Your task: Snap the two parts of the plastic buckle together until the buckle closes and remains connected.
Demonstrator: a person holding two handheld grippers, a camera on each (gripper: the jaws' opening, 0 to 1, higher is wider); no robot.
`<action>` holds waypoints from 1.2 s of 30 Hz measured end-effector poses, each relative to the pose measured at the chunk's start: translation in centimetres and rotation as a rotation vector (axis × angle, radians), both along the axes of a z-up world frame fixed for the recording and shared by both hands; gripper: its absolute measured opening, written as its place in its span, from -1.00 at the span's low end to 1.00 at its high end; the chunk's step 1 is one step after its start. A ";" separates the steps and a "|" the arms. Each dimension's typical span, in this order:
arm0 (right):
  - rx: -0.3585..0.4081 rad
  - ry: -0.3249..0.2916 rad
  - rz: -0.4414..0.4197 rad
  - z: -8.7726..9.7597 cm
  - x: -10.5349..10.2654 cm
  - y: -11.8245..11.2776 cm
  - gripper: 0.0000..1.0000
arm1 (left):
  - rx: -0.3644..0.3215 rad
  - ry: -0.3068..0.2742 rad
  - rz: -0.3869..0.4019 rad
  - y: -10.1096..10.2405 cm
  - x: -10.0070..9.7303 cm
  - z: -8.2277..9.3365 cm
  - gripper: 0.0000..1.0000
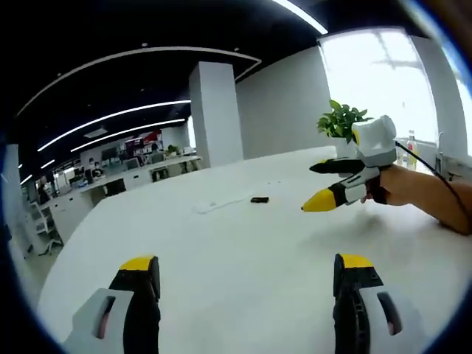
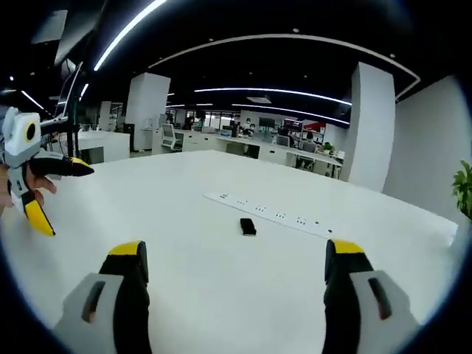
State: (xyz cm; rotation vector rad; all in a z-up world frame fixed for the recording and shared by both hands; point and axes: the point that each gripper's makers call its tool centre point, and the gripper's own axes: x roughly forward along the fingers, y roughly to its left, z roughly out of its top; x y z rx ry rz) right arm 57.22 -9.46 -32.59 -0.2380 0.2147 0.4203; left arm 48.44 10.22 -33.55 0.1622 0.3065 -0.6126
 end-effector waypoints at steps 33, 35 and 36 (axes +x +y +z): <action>0.081 -0.048 0.018 2.2 -6.2 -1.1 1.00 | -0.103 -0.039 -0.014 -0.6 0.3 1.4 0.99; 0.078 -0.061 0.015 2.6 -6.7 -1.3 0.99 | -0.110 -0.050 -0.019 -0.8 -0.3 1.7 0.99; 0.082 -0.069 0.016 2.9 -6.9 -1.3 0.99 | -0.111 -0.056 -0.019 -0.8 -0.2 1.8 0.99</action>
